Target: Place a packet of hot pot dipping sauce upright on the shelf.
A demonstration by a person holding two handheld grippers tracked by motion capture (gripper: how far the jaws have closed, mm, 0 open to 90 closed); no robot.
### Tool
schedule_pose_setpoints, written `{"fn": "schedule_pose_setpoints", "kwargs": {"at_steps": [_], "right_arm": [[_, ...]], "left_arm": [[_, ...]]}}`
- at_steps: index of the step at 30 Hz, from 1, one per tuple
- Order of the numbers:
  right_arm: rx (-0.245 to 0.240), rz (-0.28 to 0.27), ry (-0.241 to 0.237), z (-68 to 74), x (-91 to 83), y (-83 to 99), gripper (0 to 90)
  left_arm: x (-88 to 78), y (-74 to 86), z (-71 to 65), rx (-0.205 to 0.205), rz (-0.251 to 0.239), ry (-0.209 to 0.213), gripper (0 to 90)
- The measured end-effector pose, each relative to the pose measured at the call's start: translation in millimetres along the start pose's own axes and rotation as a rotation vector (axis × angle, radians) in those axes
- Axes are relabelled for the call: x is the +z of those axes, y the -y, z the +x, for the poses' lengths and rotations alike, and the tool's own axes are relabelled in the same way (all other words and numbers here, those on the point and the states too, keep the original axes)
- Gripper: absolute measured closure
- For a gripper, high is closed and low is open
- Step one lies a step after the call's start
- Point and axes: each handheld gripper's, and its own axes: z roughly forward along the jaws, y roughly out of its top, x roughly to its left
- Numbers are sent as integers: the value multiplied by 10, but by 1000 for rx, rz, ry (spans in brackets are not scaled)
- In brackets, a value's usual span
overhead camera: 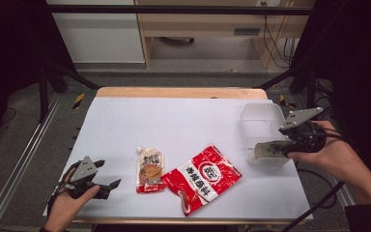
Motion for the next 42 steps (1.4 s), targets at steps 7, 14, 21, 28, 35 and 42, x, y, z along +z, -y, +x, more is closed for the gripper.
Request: {"fn": "schedule_pose_setpoints", "kwargs": {"at_steps": [7,14,21,28,35,42], "right_arm": [[34,-110,0,270,47,-304,252],[15,-154,-19,560,214,-606,211],[29,-199,-62,768,443,-830,157],[15,-218,-107,986,737,-1036,131],[0,-232,-117,1160,947,-1258,180],[-17,-217,-132,1298,1164,-1453,260]], "left_arm": [[6,2,-12,9,8,0,90],[7,-2,-27,17,10,-4,90],[2,-1,-20,15,8,-13,90],[-2,-1,-21,13,7,-17,90],[-15,3,-2,3,0,-24,90],[-15,4,4,7,5,-29,90]]}}
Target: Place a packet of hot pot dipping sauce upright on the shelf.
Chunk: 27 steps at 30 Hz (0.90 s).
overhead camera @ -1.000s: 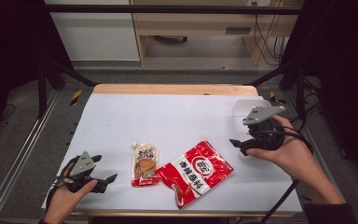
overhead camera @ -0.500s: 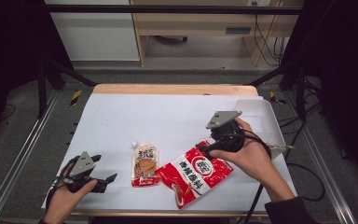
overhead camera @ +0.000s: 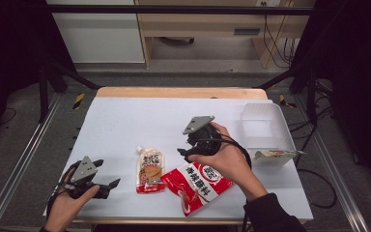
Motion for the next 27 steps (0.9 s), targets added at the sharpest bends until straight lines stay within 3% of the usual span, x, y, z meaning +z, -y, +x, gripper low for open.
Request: {"fn": "schedule_pose_setpoints", "kwargs": {"at_steps": [11,12,17,23,24,27], "right_arm": [[8,19,-32,66,312,-139,391],[10,19,-46,87,364,-170,434],[1,23,-66,117,473,-215,463],[14,47,-89,140,728,-225,529],[26,65,-107,147,839,-211,544],[15,81,-116,160,935,-207,562]], "left_arm": [[-19,9,20,-13,1,-26,90],[-17,12,26,-15,2,-28,90],[-7,12,43,-20,9,-28,90],[6,3,32,-9,13,-23,90],[10,-3,27,-7,14,-20,90],[12,-4,23,-5,14,-18,90]]}}
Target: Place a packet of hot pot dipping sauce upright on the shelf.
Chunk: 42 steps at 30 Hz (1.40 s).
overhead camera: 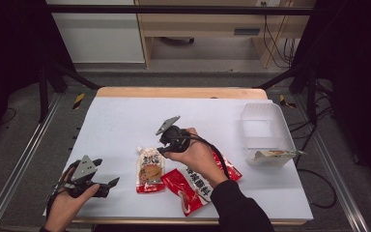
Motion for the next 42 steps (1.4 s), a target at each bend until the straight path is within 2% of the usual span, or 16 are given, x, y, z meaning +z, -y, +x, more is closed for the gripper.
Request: {"fn": "schedule_pose_setpoints", "kwargs": {"at_steps": [2,5,6,14,18,19,21,25,32,36,42], "right_arm": [[18,15,-18,1,135,-10,582],[22,25,-15,9,207,-19,598],[28,33,-20,22,301,-25,606],[92,37,-15,59,563,34,594],[122,19,-14,70,601,74,589],[149,-1,-10,72,624,115,580],[169,1,-12,75,645,143,559],[181,-3,-4,86,683,154,512],[206,6,-9,52,734,187,499],[212,19,-11,59,744,210,509],[206,20,-10,103,747,246,596]], "left_arm": [[7,-3,-1,3,4,1,91],[15,-7,1,6,7,3,91],[26,-10,1,10,11,4,90],[24,-8,0,11,12,5,90],[21,-7,-2,11,11,5,91],[22,-8,-5,11,12,6,91],[22,-8,-6,12,12,6,91],[22,-8,-4,11,12,7,91],[23,-7,-1,10,11,10,91],[23,-8,-5,12,12,12,92],[28,-10,-13,17,17,16,92]]}}
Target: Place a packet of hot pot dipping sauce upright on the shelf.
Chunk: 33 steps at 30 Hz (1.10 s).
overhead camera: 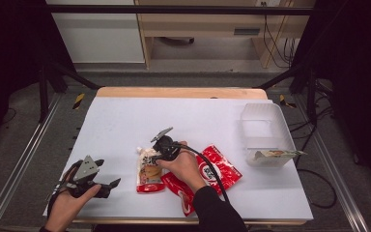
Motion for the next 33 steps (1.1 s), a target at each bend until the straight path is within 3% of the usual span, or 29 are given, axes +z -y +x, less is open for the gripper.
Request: {"fn": "schedule_pose_setpoints", "kwargs": {"at_steps": [7,12,19,33], "right_arm": [[-22,27,15,3,-28,33,771],[-74,33,23,54,-31,26,879],[-98,7,31,93,-112,-11,900],[-122,-153,15,215,-681,-169,900]], "left_arm": [[7,-2,-1,3,2,3,93],[7,-3,-3,4,3,2,93],[-11,2,8,-3,-4,-3,93],[-63,17,24,-21,-16,-15,94]]}}
